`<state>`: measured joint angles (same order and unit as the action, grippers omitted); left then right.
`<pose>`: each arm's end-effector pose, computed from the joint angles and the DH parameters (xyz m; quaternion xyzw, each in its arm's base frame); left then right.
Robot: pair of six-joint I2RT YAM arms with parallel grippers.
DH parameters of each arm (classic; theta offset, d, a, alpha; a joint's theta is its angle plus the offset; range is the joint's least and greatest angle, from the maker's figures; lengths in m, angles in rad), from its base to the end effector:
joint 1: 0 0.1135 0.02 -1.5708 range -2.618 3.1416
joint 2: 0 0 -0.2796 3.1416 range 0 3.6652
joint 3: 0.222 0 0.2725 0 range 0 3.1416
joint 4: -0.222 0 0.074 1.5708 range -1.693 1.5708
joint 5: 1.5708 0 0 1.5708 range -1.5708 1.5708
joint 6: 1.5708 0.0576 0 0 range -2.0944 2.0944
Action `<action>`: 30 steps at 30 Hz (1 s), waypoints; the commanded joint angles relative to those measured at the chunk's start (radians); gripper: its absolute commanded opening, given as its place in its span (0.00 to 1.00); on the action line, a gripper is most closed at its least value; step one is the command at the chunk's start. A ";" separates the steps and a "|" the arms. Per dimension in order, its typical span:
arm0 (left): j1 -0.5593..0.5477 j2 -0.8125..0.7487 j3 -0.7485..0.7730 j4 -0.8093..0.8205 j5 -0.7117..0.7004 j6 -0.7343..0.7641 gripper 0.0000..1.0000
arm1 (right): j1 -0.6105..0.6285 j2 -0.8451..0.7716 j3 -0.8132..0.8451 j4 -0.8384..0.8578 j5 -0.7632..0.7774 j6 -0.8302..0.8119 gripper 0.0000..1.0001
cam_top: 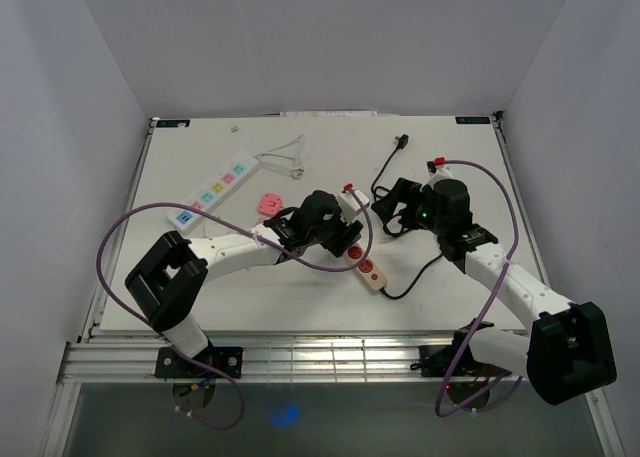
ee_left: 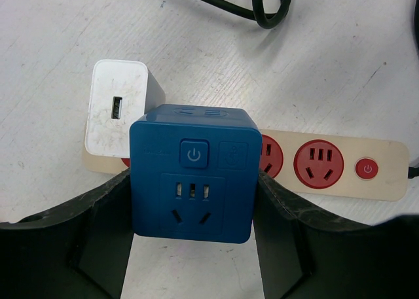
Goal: Insert the plug
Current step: Insert the plug into the socket.
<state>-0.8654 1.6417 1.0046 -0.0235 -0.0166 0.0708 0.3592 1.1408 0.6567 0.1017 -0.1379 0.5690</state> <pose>0.2556 -0.2987 0.2018 0.4020 0.8032 -0.1632 0.4082 0.2670 0.1087 0.2481 0.0482 0.8261 0.3010 0.4739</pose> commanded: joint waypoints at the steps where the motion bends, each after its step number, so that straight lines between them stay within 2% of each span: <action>1: -0.001 -0.023 0.037 -0.010 -0.036 0.009 0.00 | -0.006 -0.003 0.000 0.041 -0.009 -0.001 0.98; 30: -0.001 -0.019 0.066 -0.105 -0.037 -0.009 0.00 | -0.006 0.016 0.001 0.050 -0.026 -0.001 0.99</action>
<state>-0.8673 1.6421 1.0389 -0.1059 -0.0273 0.0628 0.3592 1.1488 0.6567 0.1074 -0.1490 0.5690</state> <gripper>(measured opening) 0.726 0.986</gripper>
